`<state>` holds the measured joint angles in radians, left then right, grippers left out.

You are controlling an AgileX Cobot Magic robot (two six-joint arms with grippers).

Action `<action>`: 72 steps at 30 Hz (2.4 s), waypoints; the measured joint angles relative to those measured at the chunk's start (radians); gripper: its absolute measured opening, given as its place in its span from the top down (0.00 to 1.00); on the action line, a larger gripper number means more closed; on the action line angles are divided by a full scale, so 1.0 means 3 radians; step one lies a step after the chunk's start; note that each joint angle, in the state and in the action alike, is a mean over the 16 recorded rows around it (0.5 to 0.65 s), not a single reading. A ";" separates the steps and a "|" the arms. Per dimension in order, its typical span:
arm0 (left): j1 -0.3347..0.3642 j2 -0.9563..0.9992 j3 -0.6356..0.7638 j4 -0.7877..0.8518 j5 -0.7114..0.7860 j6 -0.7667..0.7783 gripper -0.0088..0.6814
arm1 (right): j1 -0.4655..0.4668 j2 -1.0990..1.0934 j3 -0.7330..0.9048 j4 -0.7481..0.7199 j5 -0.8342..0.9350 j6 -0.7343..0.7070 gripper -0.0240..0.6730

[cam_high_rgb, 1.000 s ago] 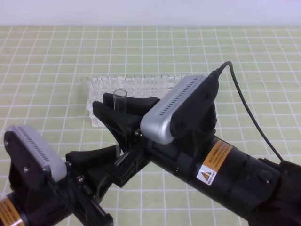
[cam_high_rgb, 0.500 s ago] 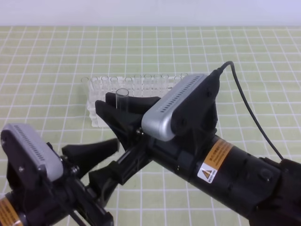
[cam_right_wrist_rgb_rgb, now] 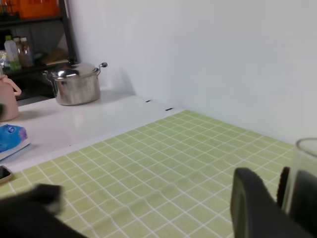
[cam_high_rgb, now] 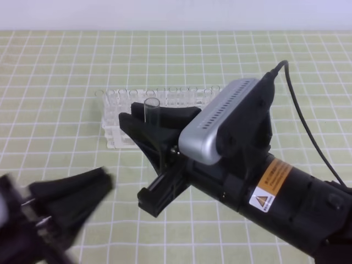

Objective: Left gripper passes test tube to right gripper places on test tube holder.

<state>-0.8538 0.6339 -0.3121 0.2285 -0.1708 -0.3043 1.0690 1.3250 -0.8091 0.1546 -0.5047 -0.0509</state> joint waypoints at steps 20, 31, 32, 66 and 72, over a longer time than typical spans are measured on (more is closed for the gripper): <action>0.0001 -0.1717 0.0990 -0.0141 0.0452 -0.0240 0.99 | -0.0079 -0.0083 0.0005 0.0098 0.0207 -0.0172 0.84; 0.0001 -0.1735 0.1051 -0.0140 0.0844 -0.0283 0.99 | -0.0635 -0.0039 0.0005 0.0326 0.0037 -0.0461 0.84; 0.0001 -0.1735 0.1051 -0.0140 0.0865 -0.0283 0.99 | -0.0697 -0.0025 0.0005 0.0340 0.0003 -0.0484 0.84; 0.0000 -0.1722 0.1069 -0.0139 0.0900 -0.0286 0.99 | -0.1585 0.0752 -0.0080 -0.0194 -0.0890 -0.0058 0.84; -0.0001 -0.1718 0.1072 -0.0139 0.0901 -0.0286 0.99 | -0.1661 0.1093 -0.0279 -0.0250 -0.0917 -0.0042 0.84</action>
<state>-0.8539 0.1186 0.0095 0.1867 0.0993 -0.3899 0.5707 1.6529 -0.8929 0.0797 -0.7799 -0.0634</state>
